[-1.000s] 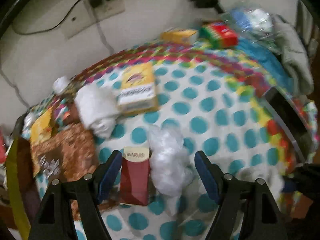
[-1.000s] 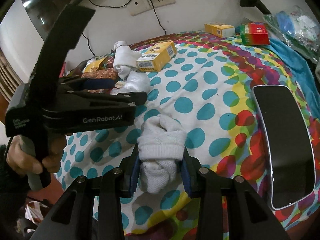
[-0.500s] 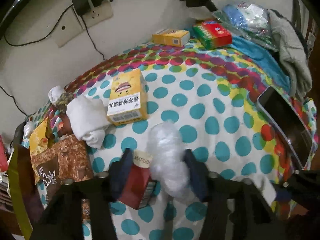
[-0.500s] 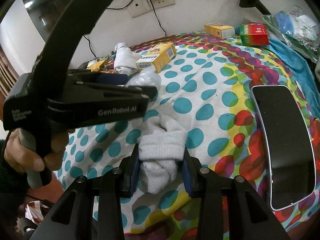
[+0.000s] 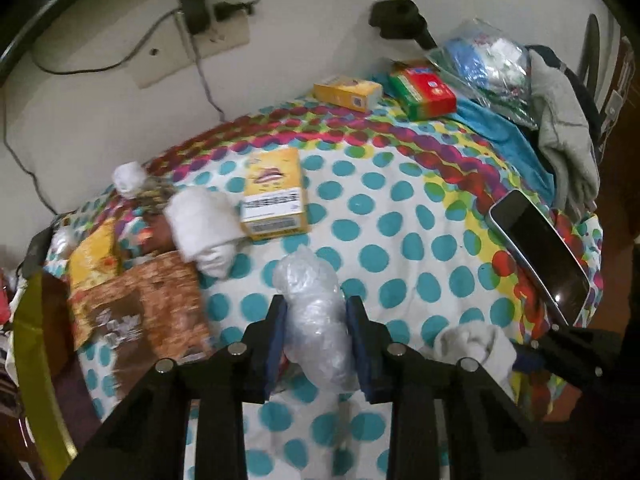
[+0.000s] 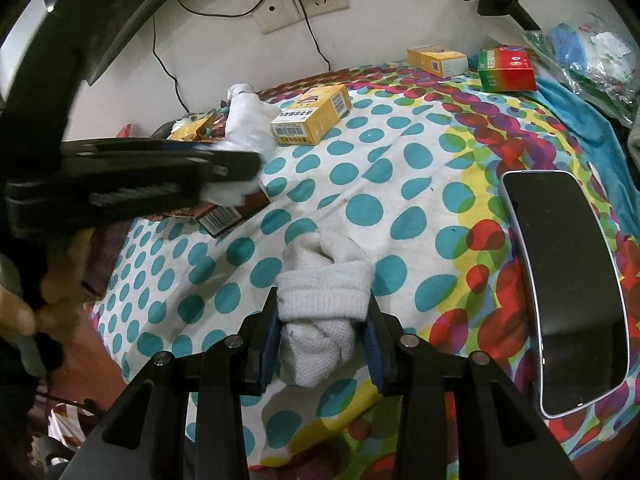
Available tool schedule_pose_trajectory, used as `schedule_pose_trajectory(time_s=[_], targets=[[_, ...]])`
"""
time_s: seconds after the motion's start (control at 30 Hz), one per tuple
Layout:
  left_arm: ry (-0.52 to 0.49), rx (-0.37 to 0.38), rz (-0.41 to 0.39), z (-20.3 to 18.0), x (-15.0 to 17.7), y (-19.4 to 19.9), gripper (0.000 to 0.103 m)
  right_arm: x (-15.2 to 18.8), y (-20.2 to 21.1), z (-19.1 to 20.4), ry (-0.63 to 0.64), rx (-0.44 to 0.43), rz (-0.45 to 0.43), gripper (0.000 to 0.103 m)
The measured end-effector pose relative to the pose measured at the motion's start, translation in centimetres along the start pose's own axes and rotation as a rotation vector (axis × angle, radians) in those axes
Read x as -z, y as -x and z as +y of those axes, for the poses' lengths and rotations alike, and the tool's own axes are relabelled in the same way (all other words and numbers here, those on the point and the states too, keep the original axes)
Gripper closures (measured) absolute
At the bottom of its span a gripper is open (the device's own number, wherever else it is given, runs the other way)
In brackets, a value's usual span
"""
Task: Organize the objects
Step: 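Carry the plastic bundle over the gold tin tray and open the left tool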
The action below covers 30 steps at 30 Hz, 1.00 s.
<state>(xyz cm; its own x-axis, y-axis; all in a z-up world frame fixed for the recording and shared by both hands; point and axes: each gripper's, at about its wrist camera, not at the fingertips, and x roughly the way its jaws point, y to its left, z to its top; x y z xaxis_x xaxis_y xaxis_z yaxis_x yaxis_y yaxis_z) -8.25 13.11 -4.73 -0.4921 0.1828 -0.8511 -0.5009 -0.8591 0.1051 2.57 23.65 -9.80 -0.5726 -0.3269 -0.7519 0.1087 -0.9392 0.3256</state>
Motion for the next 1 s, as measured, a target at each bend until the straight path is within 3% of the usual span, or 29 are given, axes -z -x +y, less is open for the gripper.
schedule_pose_trajectory(time_s=[0.27,0.6,0.83,1.0], targets=[[0.114,-0.074,-0.049,6.0,2.4,5.1,0.072,0.0,0.0,0.3,0.013,0.032,-0.001,0.067],[0.374,-0.241,-0.035,19.0,7.7,9.8,0.072,-0.1,-0.1,0.9,0.028,0.069,0.004,0.067],[0.516,-0.292,0.010,27.9,10.1,9.0,0.072,-0.1,-0.4,1.5,0.051,0.117,0.011,0.067],[0.546,-0.312,0.023,32.5,9.8,6.7,0.072,-0.3,-0.5,1.8,0.056,0.139,0.024,0.067]])
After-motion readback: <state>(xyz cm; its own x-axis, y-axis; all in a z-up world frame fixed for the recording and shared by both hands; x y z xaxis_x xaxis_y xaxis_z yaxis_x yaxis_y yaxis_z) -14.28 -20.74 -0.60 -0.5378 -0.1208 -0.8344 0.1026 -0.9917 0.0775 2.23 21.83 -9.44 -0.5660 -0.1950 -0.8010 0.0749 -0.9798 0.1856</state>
